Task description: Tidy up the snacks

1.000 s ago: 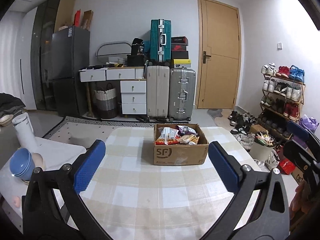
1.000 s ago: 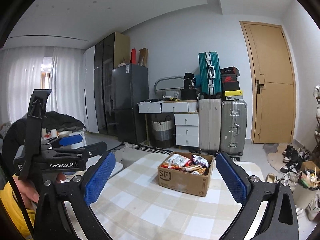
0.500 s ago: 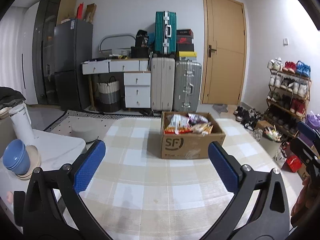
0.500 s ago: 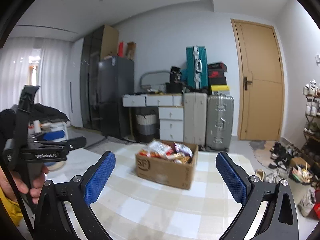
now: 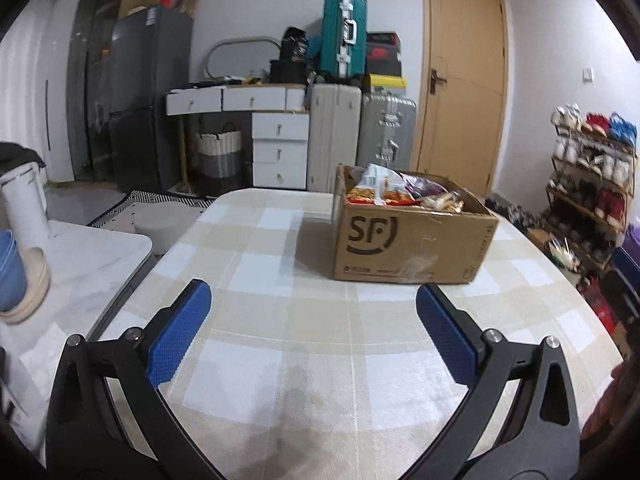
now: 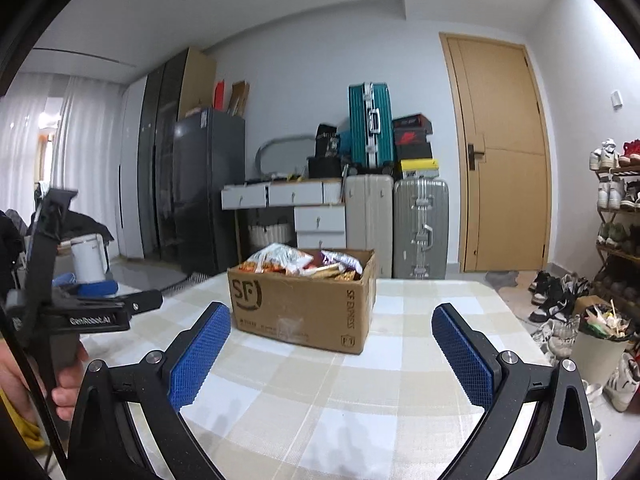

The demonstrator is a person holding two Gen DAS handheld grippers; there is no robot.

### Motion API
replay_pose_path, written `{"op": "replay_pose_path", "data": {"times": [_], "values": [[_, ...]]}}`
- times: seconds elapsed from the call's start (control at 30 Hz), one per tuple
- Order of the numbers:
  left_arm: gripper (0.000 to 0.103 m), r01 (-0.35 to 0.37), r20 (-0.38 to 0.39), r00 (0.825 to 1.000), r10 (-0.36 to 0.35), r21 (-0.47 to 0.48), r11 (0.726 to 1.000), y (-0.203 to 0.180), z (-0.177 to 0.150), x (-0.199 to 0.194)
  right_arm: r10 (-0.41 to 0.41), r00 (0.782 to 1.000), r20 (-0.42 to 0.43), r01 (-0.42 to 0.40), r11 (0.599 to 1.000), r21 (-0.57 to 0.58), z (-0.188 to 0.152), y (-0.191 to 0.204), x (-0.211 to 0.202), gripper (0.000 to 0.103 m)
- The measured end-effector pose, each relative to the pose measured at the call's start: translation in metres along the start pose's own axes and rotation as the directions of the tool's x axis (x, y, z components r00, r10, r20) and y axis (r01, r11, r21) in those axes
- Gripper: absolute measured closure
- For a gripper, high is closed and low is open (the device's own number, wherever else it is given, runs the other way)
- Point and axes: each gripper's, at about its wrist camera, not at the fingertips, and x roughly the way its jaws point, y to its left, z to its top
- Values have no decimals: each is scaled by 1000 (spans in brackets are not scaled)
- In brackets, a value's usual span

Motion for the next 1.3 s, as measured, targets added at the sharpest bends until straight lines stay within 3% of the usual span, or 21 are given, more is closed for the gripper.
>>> {"op": "replay_pose_path", "data": {"times": [0.2,0.47,0.7,1.3], "values": [[0,-21,62,998,19,38,999,-2,-19,16,13,1000,3,-13,1000,17,-3,-4,-2,1],[0,-25,99,995,15,101,995,-14,-22,19,10,1000,-19,-9,1000,26,-1,-3,0,1],[0,-30,93,995,22,90,996,-10,-20,20,-42,999,-18,43,999,26,-3,-4,-3,1],[0,-37,96,995,27,96,995,-8,-18,5,-15,1000,-4,15,1000,21,-2,-4,-9,1]]}}
